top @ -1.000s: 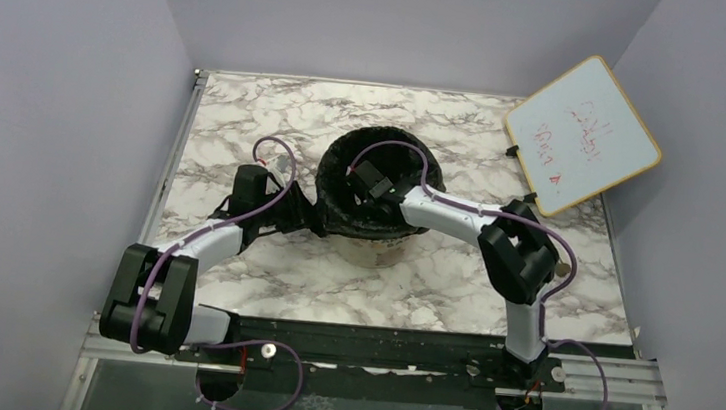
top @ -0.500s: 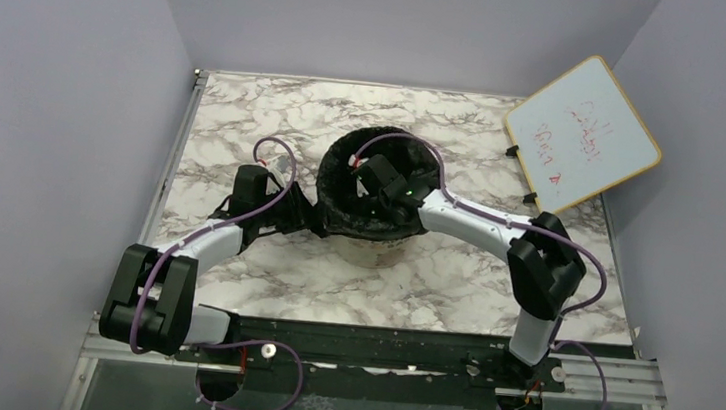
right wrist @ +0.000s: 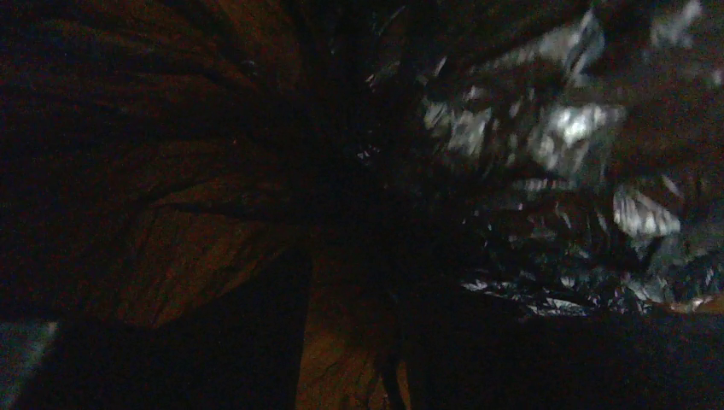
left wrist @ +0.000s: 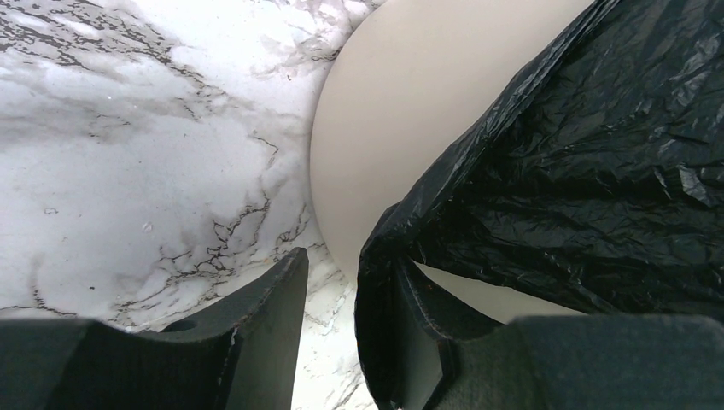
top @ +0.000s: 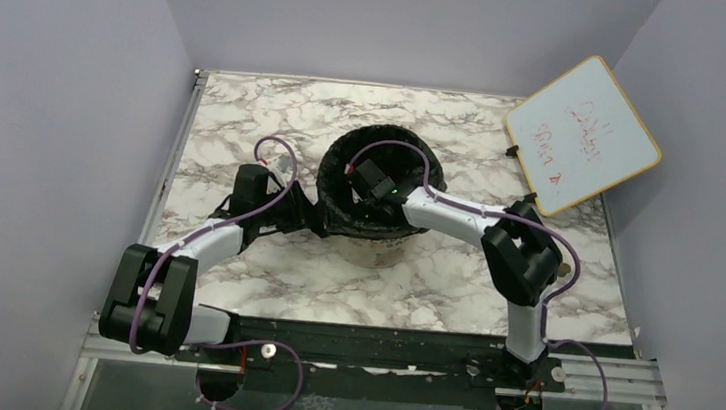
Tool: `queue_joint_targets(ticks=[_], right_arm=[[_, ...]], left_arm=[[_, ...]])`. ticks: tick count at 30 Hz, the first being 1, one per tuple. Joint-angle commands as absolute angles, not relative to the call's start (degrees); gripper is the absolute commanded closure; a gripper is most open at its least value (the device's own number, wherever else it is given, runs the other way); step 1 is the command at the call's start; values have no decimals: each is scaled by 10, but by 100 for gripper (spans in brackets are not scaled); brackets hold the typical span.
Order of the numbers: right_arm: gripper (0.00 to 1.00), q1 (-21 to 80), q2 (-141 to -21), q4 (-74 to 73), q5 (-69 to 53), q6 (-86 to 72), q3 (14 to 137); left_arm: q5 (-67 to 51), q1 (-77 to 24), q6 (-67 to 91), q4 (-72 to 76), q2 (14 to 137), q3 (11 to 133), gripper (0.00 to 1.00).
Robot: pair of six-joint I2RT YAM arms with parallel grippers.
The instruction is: Put the trash bags into the trash bin
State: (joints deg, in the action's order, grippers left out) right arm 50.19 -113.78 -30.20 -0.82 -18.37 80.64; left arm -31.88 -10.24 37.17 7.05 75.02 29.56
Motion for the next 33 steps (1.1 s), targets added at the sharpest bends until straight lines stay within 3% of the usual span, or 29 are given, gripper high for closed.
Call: queue_joint_targets(ticks=[1,18,27,33], right_arm=[[53,505,-1083,-336,18,-172,828],[46,505,-1029,-384,51,-184,885],[44,505,-983,-251,20,-167,834],[42,504,-948,-225,101,-221,784]], left_arm=[[-319,-104,365,64,742,314,58],[-320,-105,357,48,742,324,58],[-319,-105,352,40,737,326,58],[-314,-104,351,35,730,322,59]])
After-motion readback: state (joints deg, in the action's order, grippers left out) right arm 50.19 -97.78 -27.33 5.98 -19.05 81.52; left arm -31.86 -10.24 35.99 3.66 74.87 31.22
